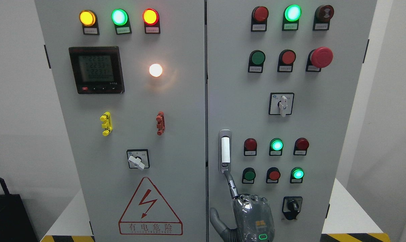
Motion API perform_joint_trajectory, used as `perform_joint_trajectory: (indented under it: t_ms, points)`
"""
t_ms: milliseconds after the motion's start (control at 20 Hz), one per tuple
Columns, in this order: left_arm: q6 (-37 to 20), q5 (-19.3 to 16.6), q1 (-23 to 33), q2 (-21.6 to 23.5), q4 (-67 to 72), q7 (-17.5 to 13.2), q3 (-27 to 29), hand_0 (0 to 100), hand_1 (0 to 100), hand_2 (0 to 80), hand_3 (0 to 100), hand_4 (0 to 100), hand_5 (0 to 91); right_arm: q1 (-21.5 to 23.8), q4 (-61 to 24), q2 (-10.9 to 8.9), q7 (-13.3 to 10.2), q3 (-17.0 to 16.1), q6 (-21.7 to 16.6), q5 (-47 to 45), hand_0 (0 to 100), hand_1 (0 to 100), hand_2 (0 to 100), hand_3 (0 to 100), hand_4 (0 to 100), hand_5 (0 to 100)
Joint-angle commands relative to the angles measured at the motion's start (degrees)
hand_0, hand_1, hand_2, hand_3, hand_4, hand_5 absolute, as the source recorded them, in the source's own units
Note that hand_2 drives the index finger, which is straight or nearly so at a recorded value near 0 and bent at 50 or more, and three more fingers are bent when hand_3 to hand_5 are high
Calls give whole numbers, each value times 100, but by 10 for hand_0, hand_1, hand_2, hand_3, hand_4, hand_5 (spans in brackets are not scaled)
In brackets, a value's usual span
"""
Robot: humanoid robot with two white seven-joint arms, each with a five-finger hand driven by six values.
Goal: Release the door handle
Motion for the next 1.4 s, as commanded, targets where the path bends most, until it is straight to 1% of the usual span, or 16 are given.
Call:
perform_joint_trajectory:
  t_ms: [0, 601, 701, 852, 1052, 1253, 1353]
  points:
    - [-3, 0, 0, -5, 114, -4, -79, 120, 389, 0, 0, 0, 0, -28, -19, -4, -27, 4, -13, -5, 373, 340, 0, 1000, 1000, 1000]
    - [-3, 0, 0, -5, 114, -4, -79, 120, 389, 0, 0, 0, 0, -107, -10, -4, -61, 4, -22, -14, 372, 340, 0, 1000, 1000, 1000]
    - [-3, 0, 0, -5, 114, -4, -79, 120, 389, 0, 0, 0, 0, -107, -10, -4, -167, 4, -40, -23, 372, 340, 0, 1000, 1000, 1000]
    - [-3, 0, 0, -5, 114, -4, -79, 120, 389, 0, 0, 0, 0, -89, -19, -4, -211, 4, -40, -23, 372, 340, 0, 1000, 1000, 1000]
    - [-3, 0, 0, -5, 114, -4, -79, 120, 389, 0, 0, 0, 0, -63, -54, -13, -483, 13, -101, -32, 372, 341, 0, 1000, 1000, 1000]
    - [-3, 0, 0, -5, 114, -4, -79, 120, 389, 0, 0, 0, 0, -19, -71, -22, -536, 13, -119, -32, 378, 349, 2, 1000, 1000, 1000]
    - [-3, 0, 0, 4, 114, -4, -79, 120, 389, 0, 0, 0, 0, 16, -80, -22, -685, 13, -206, -41, 381, 350, 29, 1000, 1000, 1000]
